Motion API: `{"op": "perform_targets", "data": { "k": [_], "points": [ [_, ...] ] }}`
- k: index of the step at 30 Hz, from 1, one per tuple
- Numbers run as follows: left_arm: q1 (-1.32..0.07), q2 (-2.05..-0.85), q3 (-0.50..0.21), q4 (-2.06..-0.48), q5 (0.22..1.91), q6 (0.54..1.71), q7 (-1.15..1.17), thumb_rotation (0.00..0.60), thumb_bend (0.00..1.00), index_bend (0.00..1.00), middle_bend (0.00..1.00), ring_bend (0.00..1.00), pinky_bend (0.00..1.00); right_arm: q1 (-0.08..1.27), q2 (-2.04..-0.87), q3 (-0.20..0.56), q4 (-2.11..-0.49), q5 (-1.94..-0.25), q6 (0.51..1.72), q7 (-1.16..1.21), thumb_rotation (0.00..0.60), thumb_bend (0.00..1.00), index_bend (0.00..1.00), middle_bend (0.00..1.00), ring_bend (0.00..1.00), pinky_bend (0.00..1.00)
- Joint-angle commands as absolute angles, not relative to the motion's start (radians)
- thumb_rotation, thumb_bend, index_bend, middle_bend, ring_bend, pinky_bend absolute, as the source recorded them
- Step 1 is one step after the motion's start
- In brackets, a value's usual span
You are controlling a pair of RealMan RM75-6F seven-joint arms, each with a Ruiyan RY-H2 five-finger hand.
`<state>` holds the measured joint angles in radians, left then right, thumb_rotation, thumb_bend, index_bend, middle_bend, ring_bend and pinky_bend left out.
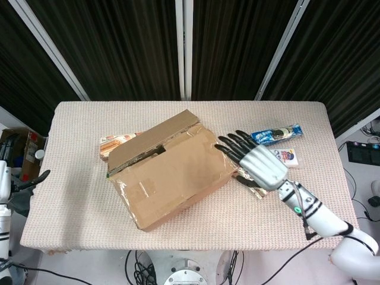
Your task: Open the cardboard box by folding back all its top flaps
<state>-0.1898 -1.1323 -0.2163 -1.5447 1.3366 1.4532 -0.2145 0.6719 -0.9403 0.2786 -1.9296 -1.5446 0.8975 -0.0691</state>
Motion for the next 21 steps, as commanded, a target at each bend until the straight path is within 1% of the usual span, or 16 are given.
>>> {"op": "perform_targets", "data": {
  "k": [1,3,5,7,10,15,19,21],
  "points": [
    [-0.151,-1.134,-0.158,-1.479,1.403,1.479,-0.27,0.251,0.0,0.11,0.11,0.11,0.19,0.847,-0.973,0.353,-1.955,-1.368,0.695,-0.158,0.6,0.18,0.0,0.0,0.0,0.0],
    [-0.143,-1.131,-0.141,-1.47,1.409,1.471,-0.268,0.202,0.0,0.11,0.11,0.11,0.19,0.918,-1.0,0.362,-1.935,-1.277,0.625,-0.197,0.6,0.18,0.0,0.0,0.0,0.0],
    [-0.138,-1.129,-0.129,-1.471,1.409,1.462,-0.256,0.12,0.0,0.11,0.12,0.1,0.19,0.984,-1.026,0.363,-1.912,-1.19,0.57,-0.227,0.6,0.18,0.0,0.0,0.0,0.0],
    [-0.135,-1.129,-0.117,-1.476,1.413,1.455,-0.24,0.086,0.0,0.12,0.12,0.1,0.19,1.069,-1.059,0.355,-1.871,-1.084,0.515,-0.267,0.6,0.18,0.0,0.0,0.0,0.0],
    [-0.132,-1.13,-0.11,-1.486,1.421,1.457,-0.225,0.07,0.0,0.12,0.13,0.11,0.18,1.188,-1.11,0.32,-1.806,-0.945,0.488,-0.337,0.6,0.2,0.0,0.0,0.0,0.0],
    [-0.128,-1.131,-0.098,-1.493,1.454,1.478,-0.22,0.062,0.0,0.13,0.13,0.1,0.18,1.363,-1.182,0.231,-1.73,-0.706,0.501,-0.421,0.6,0.23,0.0,0.0,0.0,0.0],
    [-0.124,-1.126,-0.088,-1.498,1.48,1.489,-0.23,0.061,0.0,0.13,0.13,0.11,0.18,1.475,-1.234,0.163,-1.678,-0.552,0.509,-0.454,0.6,0.25,0.0,0.0,0.0,0.0],
    [-0.123,-1.122,-0.085,-1.503,1.488,1.492,-0.238,0.062,0.0,0.13,0.13,0.11,0.18,1.513,-1.25,0.139,-1.666,-0.507,0.519,-0.465,0.6,0.27,0.0,0.01,0.0,0.0]
  ]
}}
